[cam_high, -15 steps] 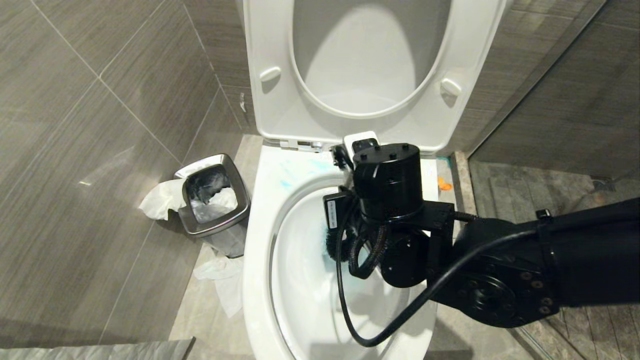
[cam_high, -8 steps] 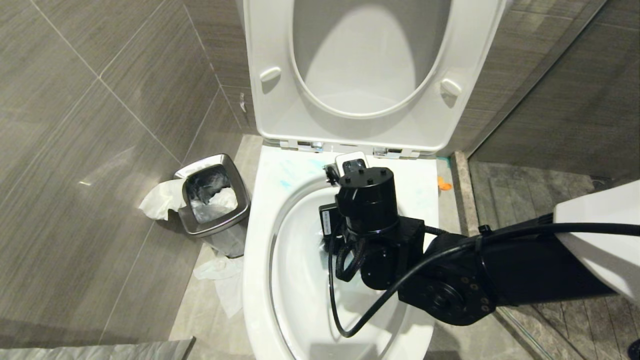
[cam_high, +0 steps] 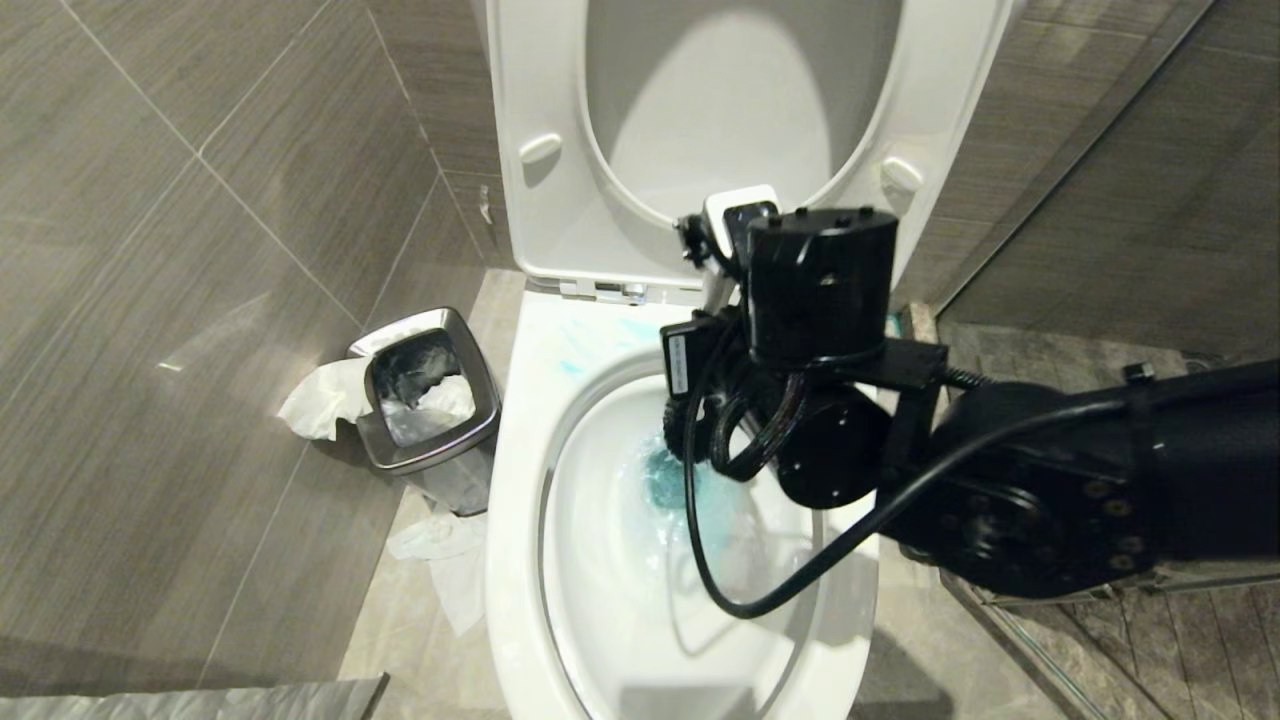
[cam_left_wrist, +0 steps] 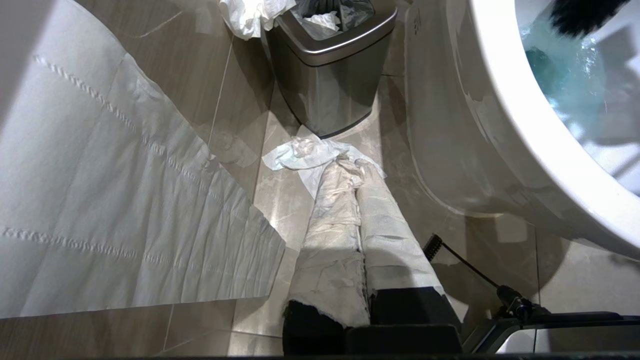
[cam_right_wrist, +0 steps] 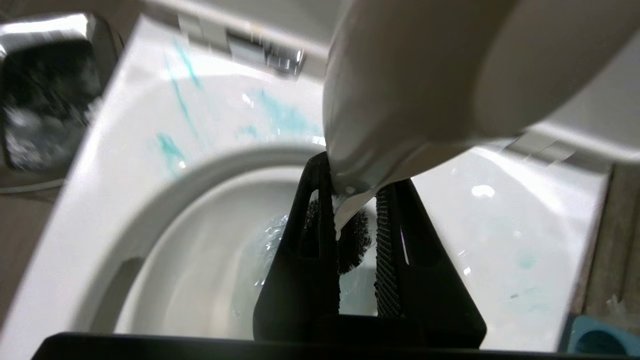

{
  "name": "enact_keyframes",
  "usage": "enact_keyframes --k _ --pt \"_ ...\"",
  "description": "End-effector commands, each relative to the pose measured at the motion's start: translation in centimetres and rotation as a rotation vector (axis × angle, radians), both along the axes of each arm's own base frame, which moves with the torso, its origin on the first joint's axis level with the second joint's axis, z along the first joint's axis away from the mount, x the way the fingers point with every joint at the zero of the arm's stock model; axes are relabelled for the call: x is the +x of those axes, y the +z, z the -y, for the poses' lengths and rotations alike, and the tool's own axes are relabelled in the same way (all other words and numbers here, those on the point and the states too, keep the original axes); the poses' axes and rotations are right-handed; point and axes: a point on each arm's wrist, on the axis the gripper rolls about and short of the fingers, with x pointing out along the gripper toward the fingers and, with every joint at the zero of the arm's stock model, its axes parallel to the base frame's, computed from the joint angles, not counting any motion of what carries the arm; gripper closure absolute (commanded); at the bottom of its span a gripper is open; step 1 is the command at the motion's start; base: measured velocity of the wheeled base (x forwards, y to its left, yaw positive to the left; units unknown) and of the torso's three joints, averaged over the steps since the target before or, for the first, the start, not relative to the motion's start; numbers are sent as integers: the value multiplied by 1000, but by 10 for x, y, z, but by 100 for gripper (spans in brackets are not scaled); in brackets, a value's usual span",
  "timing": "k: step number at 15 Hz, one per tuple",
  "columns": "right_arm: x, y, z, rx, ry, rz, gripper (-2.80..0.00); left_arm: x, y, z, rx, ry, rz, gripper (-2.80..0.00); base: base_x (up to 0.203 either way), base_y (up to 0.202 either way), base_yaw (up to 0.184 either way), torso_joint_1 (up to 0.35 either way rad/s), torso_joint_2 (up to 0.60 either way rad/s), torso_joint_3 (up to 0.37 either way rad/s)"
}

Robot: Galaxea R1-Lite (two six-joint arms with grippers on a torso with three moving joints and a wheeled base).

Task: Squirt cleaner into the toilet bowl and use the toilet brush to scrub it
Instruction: Scrub the toilet bowl

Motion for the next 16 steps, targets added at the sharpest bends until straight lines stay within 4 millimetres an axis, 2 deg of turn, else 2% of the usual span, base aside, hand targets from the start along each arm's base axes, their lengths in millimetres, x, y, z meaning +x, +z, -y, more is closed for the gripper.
enact_keyframes --k 1,5,10,13,16 --pt "-23 57 25 81 -1 74 0 0 0 0 2 1 -2 0 0 0 0 0 0 0" --pt "-29 62 26 89 10 79 0 0 0 0 2 0 -2 0 0 0 0 0 0 0" --pt "-37 46 13 62 51 45 0 0 0 0 2 1 -2 0 0 0 0 0 0 0" --pt "-40 19 4 27 65 -13 0 0 0 0 2 1 -2 0 0 0 0 0 0 0" --pt "-26 -22 -12 -12 13 -45 0 0 0 0 2 1 -2 0 0 0 0 0 0 0"
